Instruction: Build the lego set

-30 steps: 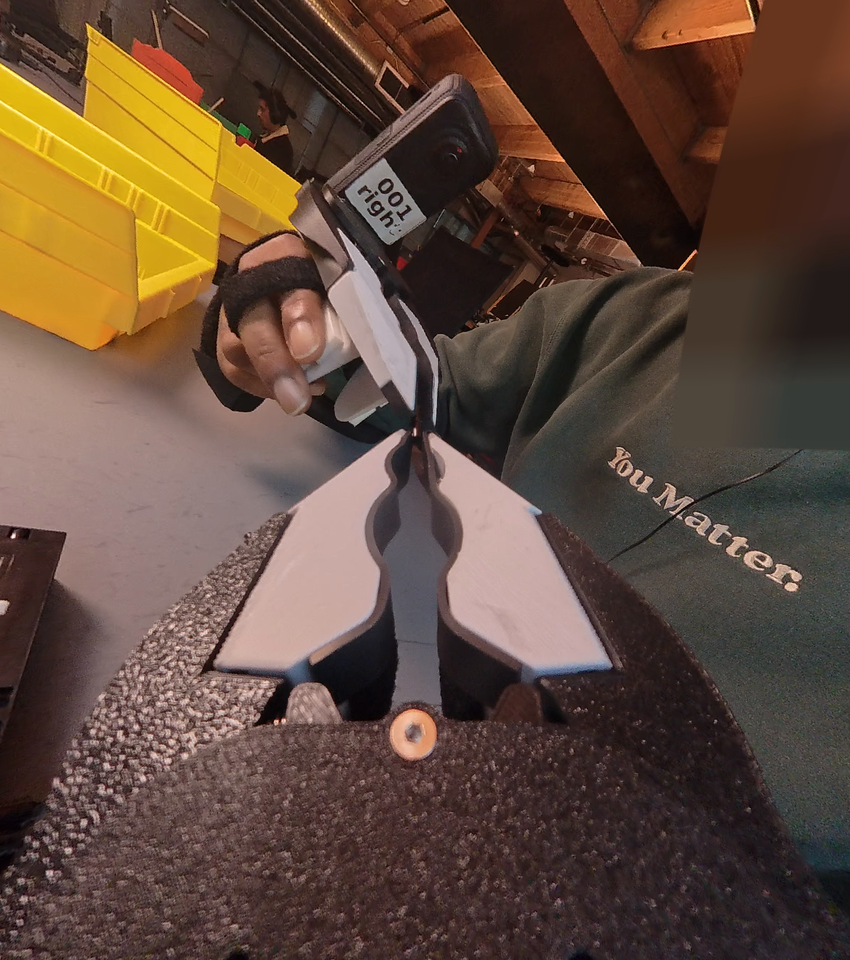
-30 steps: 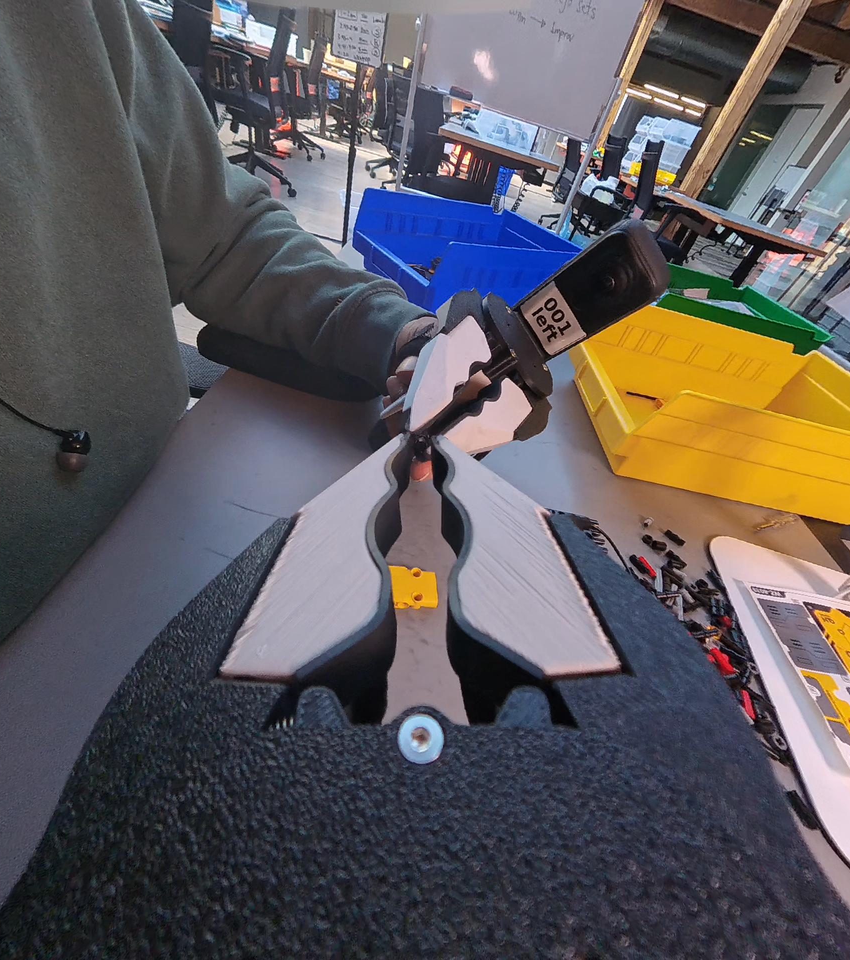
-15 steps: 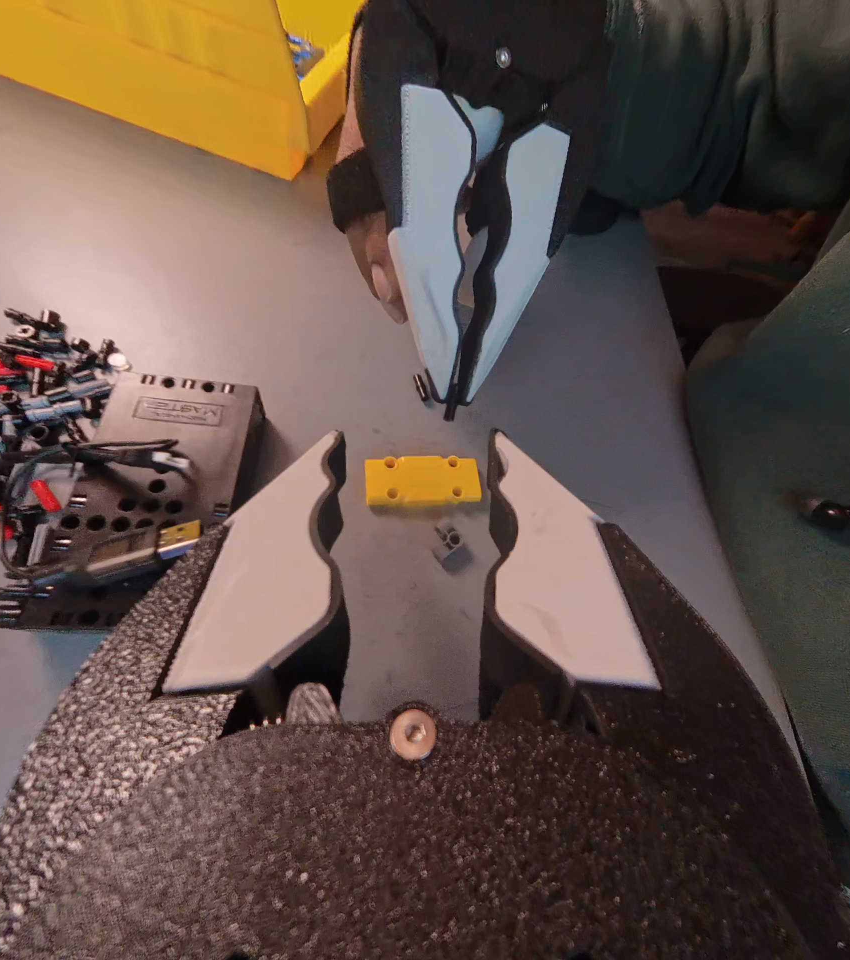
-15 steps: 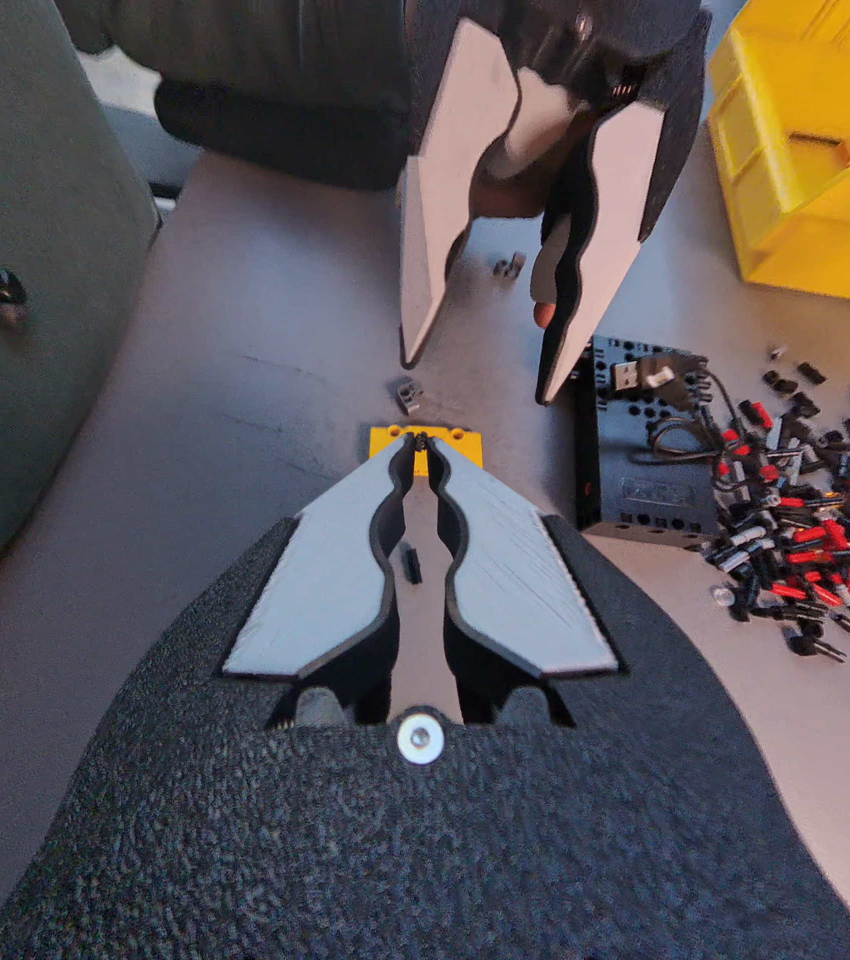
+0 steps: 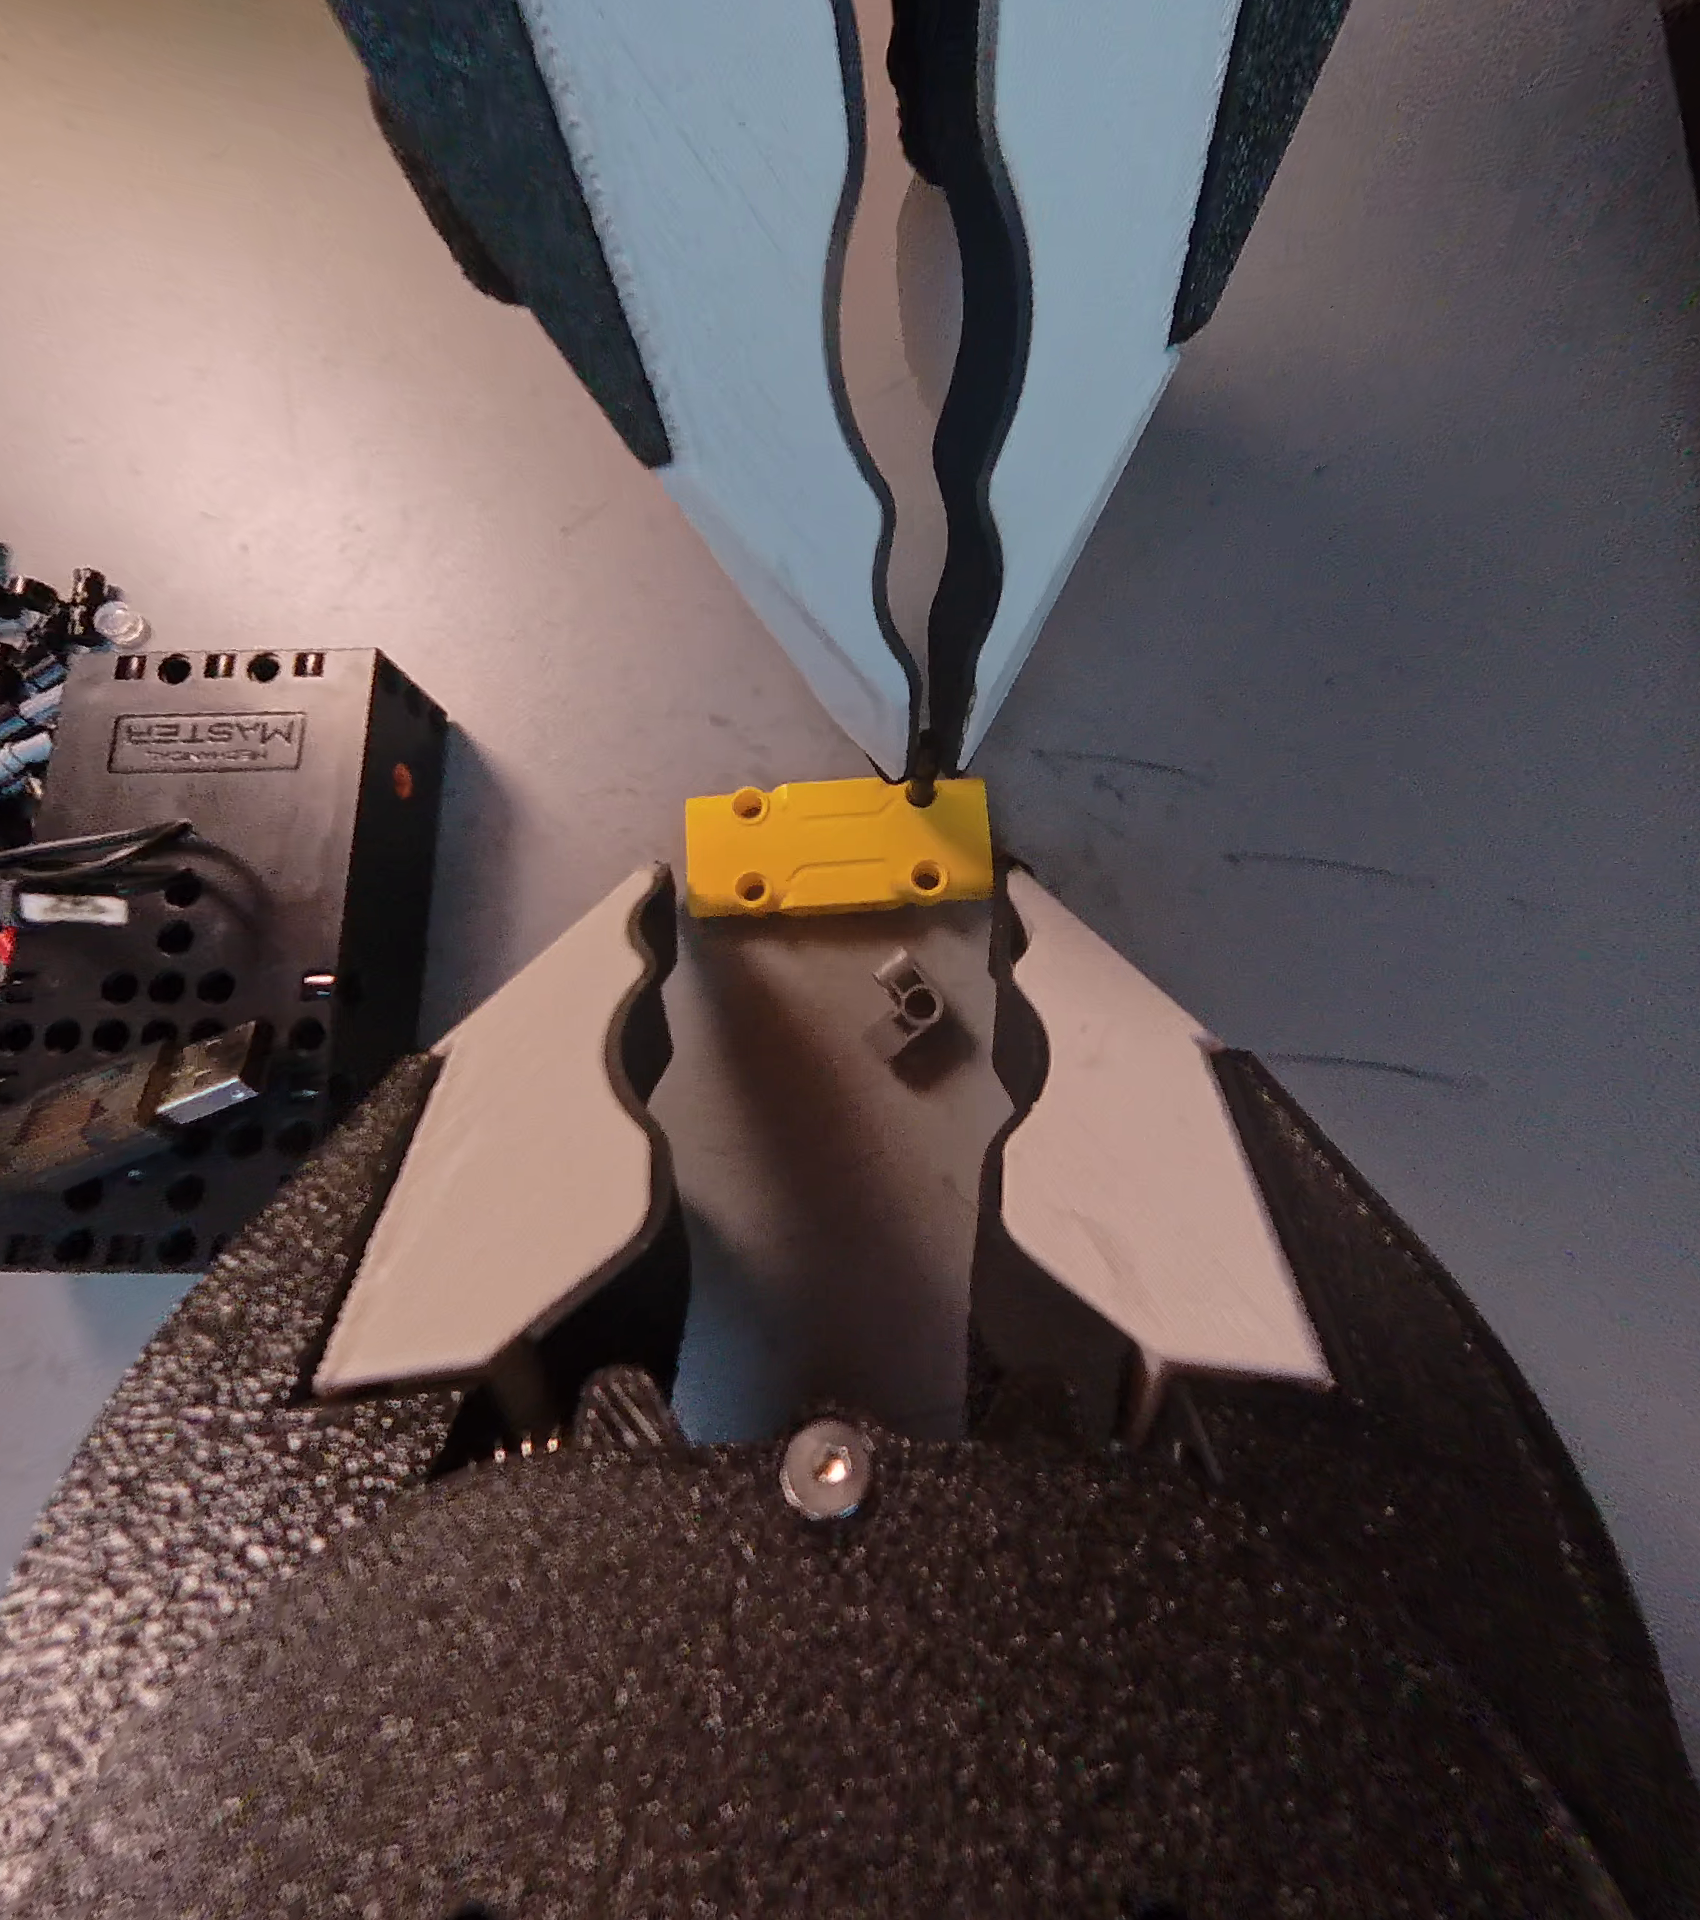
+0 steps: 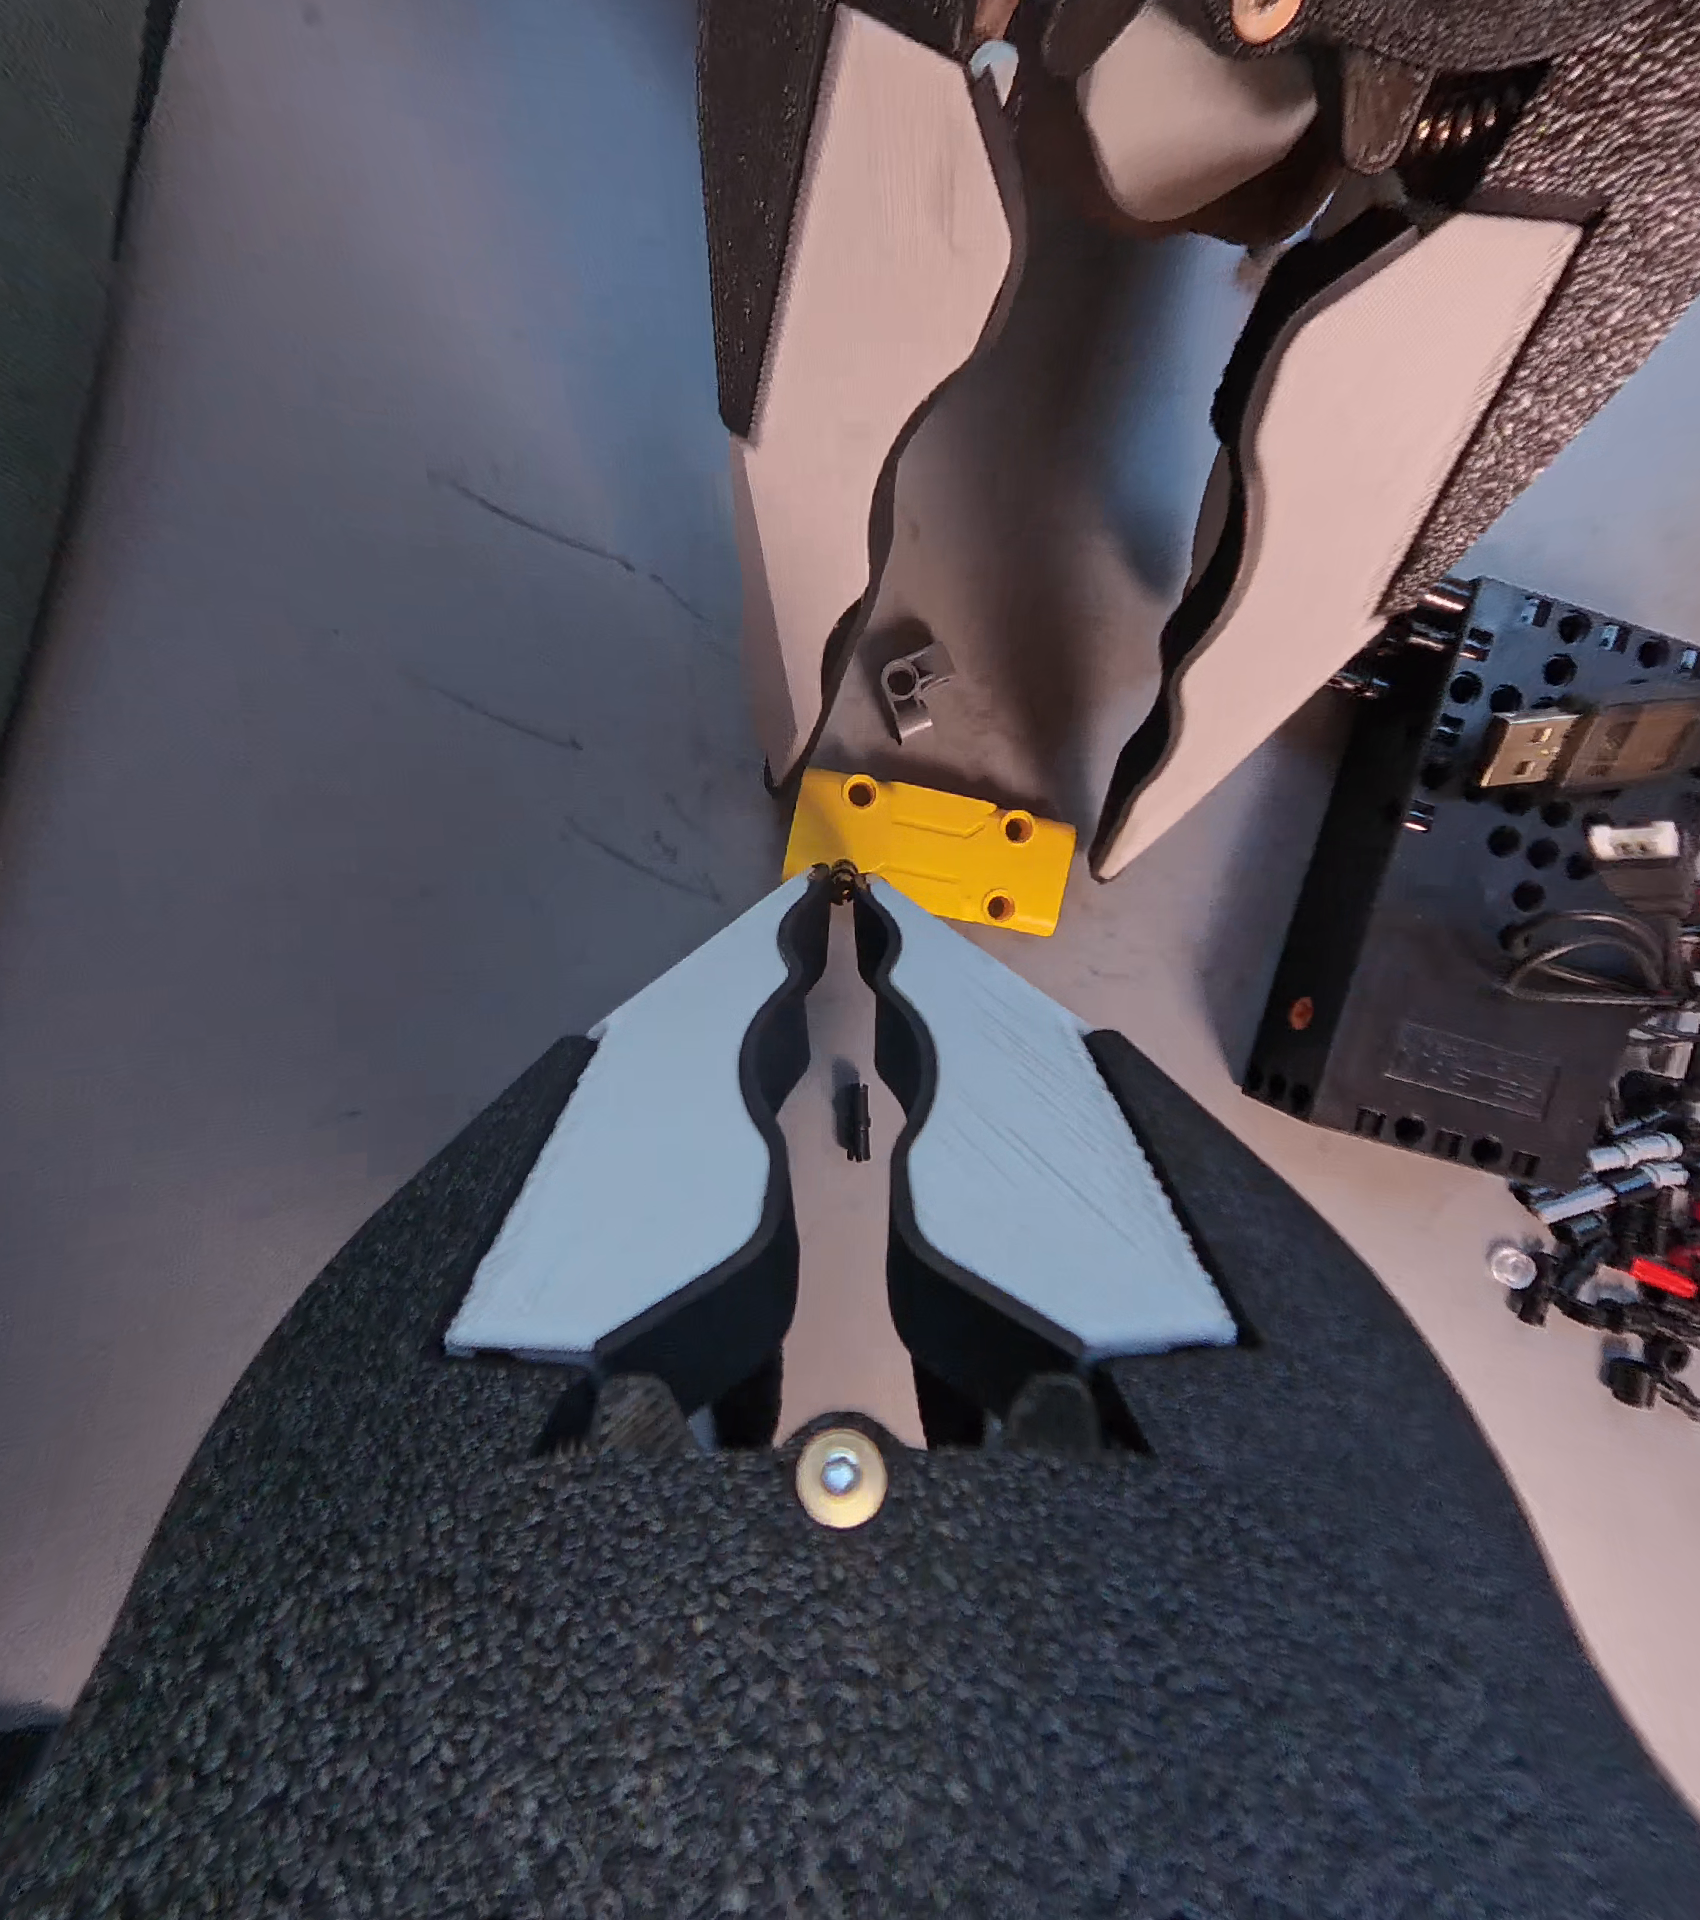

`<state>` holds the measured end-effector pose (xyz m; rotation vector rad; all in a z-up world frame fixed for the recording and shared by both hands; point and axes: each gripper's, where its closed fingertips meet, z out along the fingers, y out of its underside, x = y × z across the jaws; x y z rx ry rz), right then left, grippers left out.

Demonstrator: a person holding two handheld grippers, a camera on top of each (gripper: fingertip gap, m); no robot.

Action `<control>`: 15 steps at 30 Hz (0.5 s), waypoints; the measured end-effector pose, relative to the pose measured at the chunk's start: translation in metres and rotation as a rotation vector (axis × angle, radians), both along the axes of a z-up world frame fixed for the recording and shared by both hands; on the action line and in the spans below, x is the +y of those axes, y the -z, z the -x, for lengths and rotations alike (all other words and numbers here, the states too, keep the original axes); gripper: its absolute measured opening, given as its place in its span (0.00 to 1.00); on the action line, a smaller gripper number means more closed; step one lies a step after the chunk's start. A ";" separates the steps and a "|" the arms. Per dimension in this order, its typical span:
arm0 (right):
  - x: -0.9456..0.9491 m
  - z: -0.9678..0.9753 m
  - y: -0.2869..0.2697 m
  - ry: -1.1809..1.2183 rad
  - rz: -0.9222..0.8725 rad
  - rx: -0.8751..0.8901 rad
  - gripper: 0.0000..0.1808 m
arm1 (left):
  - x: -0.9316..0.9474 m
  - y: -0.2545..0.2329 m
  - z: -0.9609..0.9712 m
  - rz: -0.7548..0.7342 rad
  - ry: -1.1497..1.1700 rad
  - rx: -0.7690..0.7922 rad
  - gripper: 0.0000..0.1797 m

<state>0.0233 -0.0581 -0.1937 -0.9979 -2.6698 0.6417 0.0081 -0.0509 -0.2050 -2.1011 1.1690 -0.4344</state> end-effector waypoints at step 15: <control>-0.001 0.000 0.003 -0.144 -0.183 -0.119 0.01 | -0.002 0.000 0.000 -0.002 -0.001 -0.003 0.32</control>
